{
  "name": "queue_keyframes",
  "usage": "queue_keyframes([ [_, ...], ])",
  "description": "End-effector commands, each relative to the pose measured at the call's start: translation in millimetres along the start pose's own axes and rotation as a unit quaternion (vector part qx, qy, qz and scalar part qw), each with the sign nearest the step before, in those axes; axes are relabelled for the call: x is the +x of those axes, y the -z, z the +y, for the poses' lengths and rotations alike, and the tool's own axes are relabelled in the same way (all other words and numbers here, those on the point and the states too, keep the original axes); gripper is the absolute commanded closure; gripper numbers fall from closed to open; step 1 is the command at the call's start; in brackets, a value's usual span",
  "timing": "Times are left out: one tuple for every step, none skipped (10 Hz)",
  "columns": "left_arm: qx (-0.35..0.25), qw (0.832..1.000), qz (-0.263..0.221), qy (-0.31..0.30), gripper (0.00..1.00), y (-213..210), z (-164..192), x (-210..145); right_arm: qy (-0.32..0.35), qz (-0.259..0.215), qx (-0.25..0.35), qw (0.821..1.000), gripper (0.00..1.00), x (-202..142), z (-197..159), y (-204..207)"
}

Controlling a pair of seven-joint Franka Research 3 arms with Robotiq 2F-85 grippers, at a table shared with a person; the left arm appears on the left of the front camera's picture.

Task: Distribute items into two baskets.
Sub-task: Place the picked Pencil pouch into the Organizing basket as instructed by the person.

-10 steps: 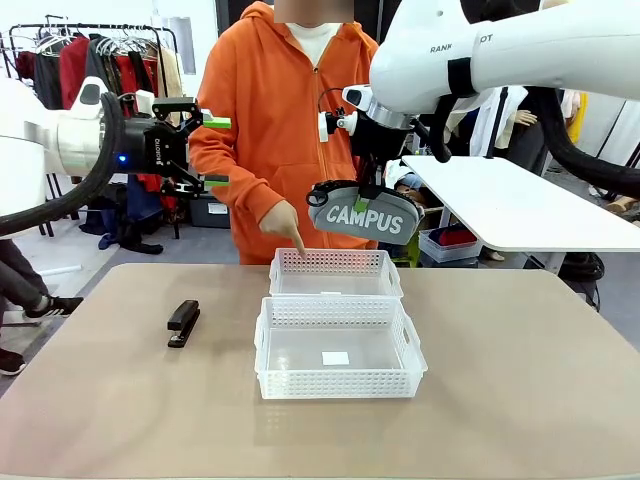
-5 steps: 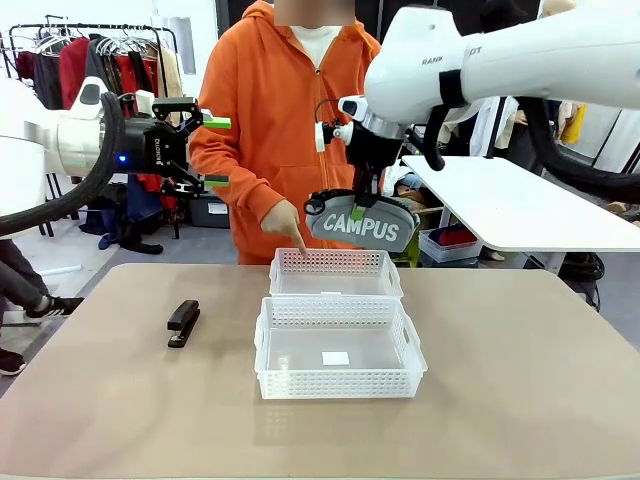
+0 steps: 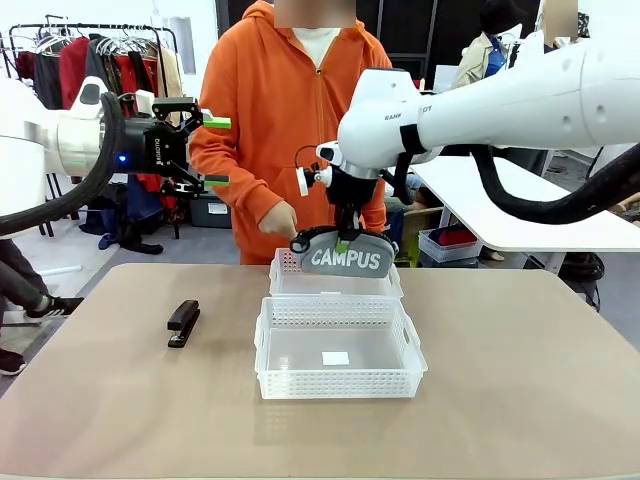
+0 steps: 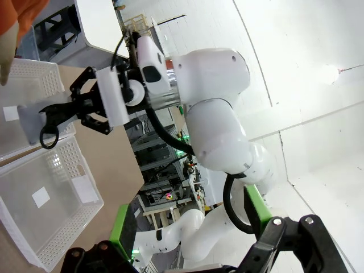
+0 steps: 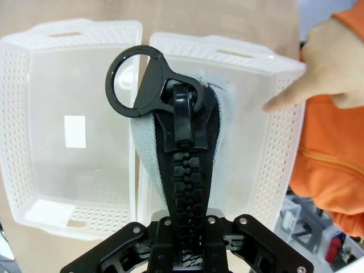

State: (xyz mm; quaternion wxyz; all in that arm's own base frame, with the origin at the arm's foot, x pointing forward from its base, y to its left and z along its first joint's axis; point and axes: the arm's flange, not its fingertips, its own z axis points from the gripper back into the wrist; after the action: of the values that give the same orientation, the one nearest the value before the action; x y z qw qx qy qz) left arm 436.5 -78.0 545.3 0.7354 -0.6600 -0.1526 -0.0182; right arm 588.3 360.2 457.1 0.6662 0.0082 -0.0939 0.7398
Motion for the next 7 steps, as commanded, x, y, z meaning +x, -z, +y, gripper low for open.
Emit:
queue_keyframes([
  [-0.004, 1.0, 0.001, 0.001, 0.0, 0, -2, 0, -0.015, 0.029, -0.014, 0.999, 1.0, 5, -4, 5],
  [-0.004, 1.0, 0.001, 0.001, 0.0, 0, -2, 0, -0.014, 0.033, -0.008, 0.999, 1.0, 7, -4, 16],
  [-0.004, 1.0, 0.001, 0.001, 0.0, 0, -2, 0, -0.012, 0.042, -0.004, 0.999, 1.0, 5, -6, 28],
  [-0.004, 1.0, 0.001, 0.001, 0.0, 0, -2, 0, -0.009, 0.042, 0.005, 0.999, 1.0, 0, -9, 38],
  [-0.004, 1.0, 0.001, 0.001, 0.0, 0, -2, 0, -0.005, 0.042, 0.006, 0.999, 1.0, -1, -9, 47],
  [-0.004, 1.0, 0.001, 0.001, 0.0, 0, -2, 0, -0.001, 0.043, 0.009, 0.999, 1.0, -1, -9, 54],
  [-0.004, 1.0, 0.001, 0.001, 0.0, 0, -2, 0, 0.003, 0.045, 0.011, 0.999, 1.0, -3, -12, 62],
])
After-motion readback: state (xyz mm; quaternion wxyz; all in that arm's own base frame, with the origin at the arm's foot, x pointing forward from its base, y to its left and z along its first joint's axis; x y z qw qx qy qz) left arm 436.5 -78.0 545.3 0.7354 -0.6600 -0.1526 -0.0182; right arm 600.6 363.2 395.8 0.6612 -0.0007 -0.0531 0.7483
